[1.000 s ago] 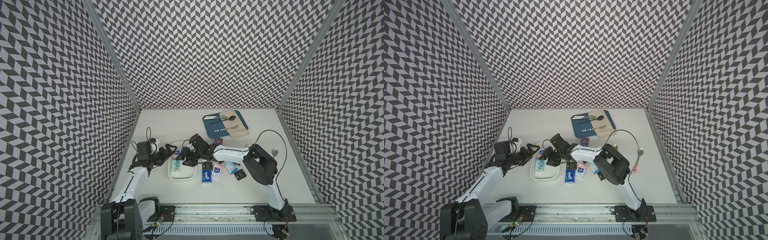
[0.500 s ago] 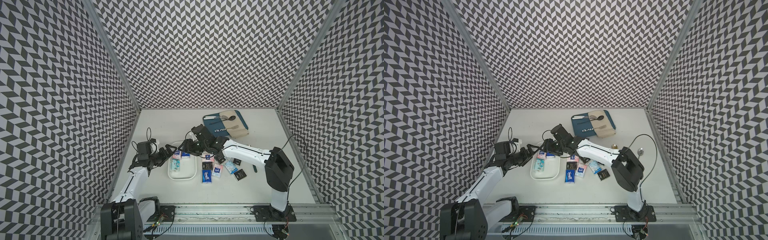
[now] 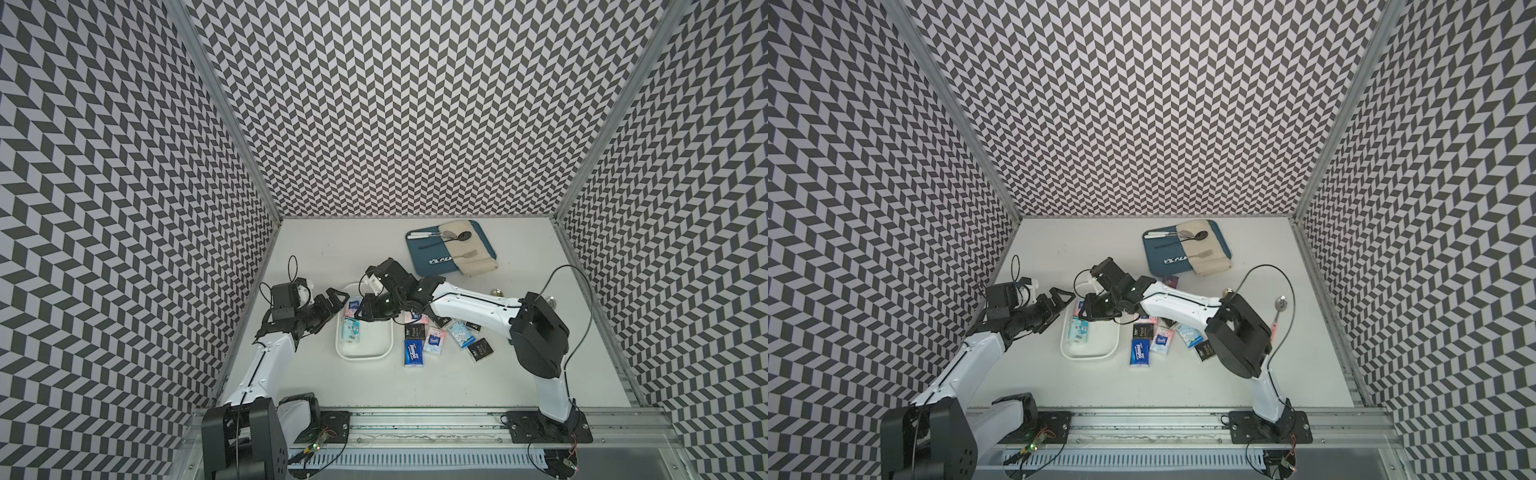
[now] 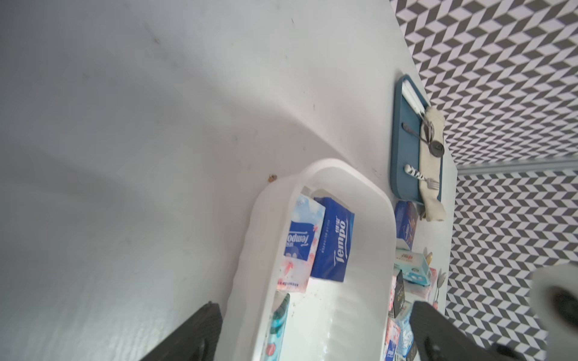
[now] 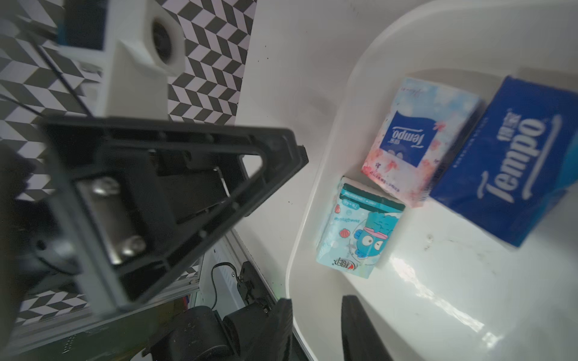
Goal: Put the pocket tissues into the storage box
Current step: Place the pocket tissues in the storage box.
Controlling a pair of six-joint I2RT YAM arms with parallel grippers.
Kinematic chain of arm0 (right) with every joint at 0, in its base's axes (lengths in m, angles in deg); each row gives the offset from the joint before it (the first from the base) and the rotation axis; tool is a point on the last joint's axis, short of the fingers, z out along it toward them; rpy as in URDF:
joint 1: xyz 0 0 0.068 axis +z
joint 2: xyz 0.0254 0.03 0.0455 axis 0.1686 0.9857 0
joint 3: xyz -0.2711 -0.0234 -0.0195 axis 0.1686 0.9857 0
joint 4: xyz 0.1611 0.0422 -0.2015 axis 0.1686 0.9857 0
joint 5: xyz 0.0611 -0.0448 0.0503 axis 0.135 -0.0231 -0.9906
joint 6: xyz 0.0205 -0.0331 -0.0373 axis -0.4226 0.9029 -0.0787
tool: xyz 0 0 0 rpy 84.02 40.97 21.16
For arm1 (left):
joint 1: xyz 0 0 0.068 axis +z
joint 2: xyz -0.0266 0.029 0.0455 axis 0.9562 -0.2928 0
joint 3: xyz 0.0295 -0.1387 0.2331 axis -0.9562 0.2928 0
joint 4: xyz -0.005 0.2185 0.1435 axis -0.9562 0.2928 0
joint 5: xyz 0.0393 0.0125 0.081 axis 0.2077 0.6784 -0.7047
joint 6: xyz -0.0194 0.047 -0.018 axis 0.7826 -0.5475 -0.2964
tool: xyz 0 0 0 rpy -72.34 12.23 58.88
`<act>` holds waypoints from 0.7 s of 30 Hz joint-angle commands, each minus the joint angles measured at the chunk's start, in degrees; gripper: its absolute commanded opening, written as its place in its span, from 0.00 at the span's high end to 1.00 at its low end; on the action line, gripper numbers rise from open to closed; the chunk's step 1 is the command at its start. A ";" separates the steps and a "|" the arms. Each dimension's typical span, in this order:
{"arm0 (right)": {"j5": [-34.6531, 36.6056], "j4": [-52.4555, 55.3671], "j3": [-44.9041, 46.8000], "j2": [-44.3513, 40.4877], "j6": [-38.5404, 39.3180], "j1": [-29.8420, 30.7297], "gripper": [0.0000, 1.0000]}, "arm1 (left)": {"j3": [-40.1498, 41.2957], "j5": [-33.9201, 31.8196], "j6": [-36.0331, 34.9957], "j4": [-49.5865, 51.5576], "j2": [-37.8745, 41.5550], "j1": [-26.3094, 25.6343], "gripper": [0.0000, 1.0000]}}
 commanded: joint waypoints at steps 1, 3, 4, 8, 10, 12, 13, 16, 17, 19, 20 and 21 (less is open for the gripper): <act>-4.17 -2.78 -4.15 4.14 1.13 1.40 0.72 | -2.46 -1.85 1.60 -1.40 -0.27 2.68 0.00; -5.04 -2.76 -5.87 6.62 0.76 1.64 0.73 | -3.02 -2.03 2.36 -1.89 -0.41 3.67 0.00; -5.18 -2.69 -6.56 7.73 0.33 1.70 0.73 | -3.37 -2.11 2.55 -1.83 -0.56 4.11 0.00; -5.37 -2.96 -8.00 11.13 -1.40 1.66 0.74 | -4.05 -2.03 2.83 -1.24 -0.40 5.23 0.00; -5.53 -2.14 -9.02 12.68 -1.92 1.66 0.74 | -3.71 -1.82 2.85 -1.03 -0.06 5.25 0.00; -5.31 -1.10 -10.10 13.58 -1.99 1.57 0.74 | -3.12 -1.22 2.80 -0.93 0.36 5.32 0.00; -4.79 -0.93 -10.25 13.69 -2.23 1.52 0.74 | -2.64 -0.88 2.76 -0.93 0.55 5.23 0.00; -3.96 -0.86 -10.39 13.76 -2.86 1.04 0.73 | -1.55 0.37 2.76 -0.98 0.99 5.23 0.00; -3.93 -0.73 -10.54 13.64 -2.95 0.91 0.72 | -1.29 0.59 2.66 -0.95 1.14 5.23 0.00; -3.79 -1.60 -10.41 12.16 -2.28 0.78 0.70 | -1.18 0.95 2.48 -0.84 1.27 5.18 0.01; -3.28 -2.43 -9.83 10.84 -1.96 0.78 0.68 | -1.19 1.05 2.41 -0.85 1.20 5.14 0.01; -3.16 -3.43 -9.15 9.24 -1.82 0.64 0.66 | -1.21 1.33 2.30 -1.01 1.11 5.06 0.00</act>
